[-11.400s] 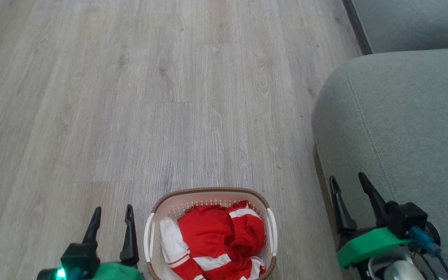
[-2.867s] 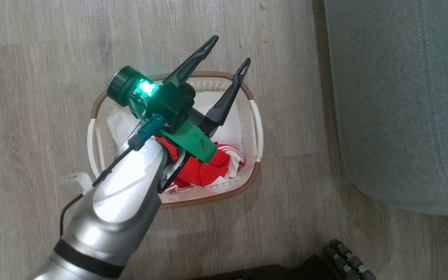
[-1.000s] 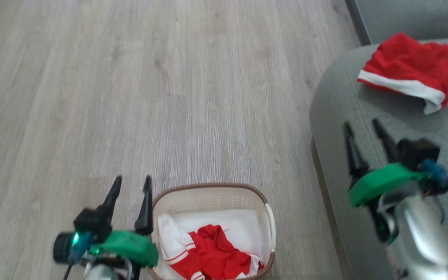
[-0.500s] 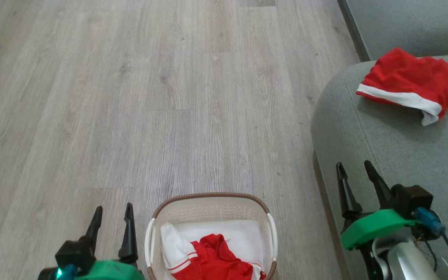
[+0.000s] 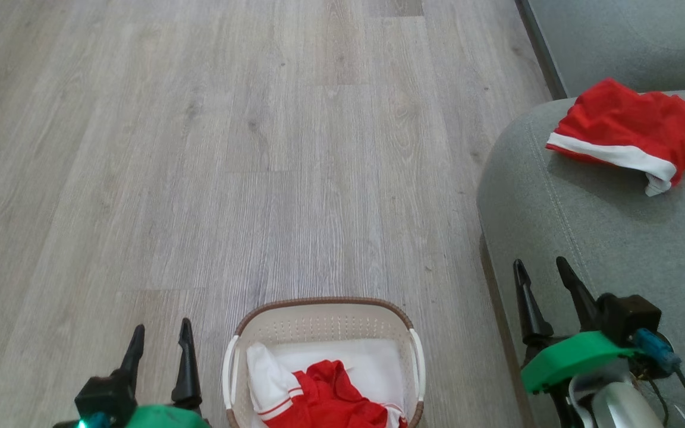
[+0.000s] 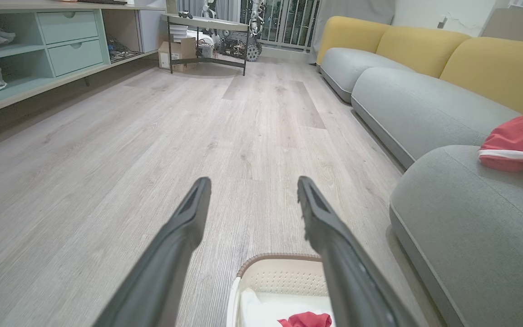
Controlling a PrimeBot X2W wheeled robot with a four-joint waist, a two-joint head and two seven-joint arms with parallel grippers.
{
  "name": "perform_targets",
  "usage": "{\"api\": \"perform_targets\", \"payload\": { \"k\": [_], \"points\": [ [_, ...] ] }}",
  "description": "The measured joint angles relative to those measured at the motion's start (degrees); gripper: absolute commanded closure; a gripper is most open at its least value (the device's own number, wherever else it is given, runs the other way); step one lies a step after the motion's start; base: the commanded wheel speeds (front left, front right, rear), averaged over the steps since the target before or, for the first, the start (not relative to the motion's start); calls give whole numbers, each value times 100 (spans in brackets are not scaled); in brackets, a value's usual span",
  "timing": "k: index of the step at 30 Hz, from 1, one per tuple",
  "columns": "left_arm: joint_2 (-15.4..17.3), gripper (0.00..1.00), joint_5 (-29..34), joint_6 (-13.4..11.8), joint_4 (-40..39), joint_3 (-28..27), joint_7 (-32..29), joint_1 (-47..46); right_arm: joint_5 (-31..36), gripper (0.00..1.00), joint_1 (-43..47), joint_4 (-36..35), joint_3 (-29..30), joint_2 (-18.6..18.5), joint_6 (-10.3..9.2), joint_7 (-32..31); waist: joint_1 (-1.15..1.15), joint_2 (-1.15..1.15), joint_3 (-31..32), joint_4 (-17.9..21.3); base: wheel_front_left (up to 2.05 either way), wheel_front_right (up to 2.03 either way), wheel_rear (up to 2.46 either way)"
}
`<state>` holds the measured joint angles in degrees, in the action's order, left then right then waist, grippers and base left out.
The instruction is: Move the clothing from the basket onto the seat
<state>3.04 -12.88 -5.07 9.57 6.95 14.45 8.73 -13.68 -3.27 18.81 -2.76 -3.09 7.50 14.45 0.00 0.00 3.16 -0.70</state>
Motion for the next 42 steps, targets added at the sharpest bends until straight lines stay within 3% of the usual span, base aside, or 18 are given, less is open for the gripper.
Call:
{"api": "perform_targets", "payload": {
  "k": [19, 29, 42],
  "points": [
    [-1, 0, 32, 88, 187, 186, 0, -68, 45, 0, -3, 3, 69, 5, 0, 0, 0, 0, -226, 16, 0, 0, 0],
    [-11, 0, 318, 364, 1559, 1007, -154, -1247, 275, 0, -392, -463, 503, 10, 0, 0, 0, 0, -964, 49, 0, 0, 0],
    [-57, 0, 465, 576, 3706, 2203, -328, -3623, 361, 0, -1528, -1250, 469, 9, 0, 0, 0, 0, -2768, 378, 0, 0, 0]
  ]
}}
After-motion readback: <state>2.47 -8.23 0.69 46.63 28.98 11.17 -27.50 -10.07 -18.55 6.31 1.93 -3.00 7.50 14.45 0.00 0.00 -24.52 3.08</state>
